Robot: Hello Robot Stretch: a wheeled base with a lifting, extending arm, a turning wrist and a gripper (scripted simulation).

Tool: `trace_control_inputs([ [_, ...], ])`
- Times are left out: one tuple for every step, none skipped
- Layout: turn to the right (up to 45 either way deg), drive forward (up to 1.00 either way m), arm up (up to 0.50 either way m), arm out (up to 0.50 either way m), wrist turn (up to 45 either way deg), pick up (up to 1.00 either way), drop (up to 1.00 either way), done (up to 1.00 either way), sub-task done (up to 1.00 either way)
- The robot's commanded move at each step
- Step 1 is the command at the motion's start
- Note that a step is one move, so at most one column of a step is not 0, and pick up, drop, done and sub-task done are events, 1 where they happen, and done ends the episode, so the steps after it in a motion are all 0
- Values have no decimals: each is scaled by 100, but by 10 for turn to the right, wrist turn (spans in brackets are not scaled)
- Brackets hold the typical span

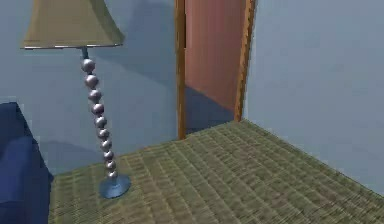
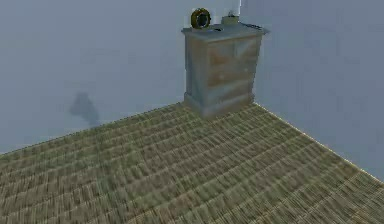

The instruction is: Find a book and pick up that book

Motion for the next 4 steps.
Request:
trace_control_inputs([
  [-450, 0, 0, 0, 0, 0, 0, 0, 0],
  [-450, 0, 0, 0, 0, 0, 0, 0, 0],
  [0, 100, 0, 0, 0, 0, 0, 0, 0],
  [-30, 0, 0, 0, 0, 0, 0, 0, 0],
])
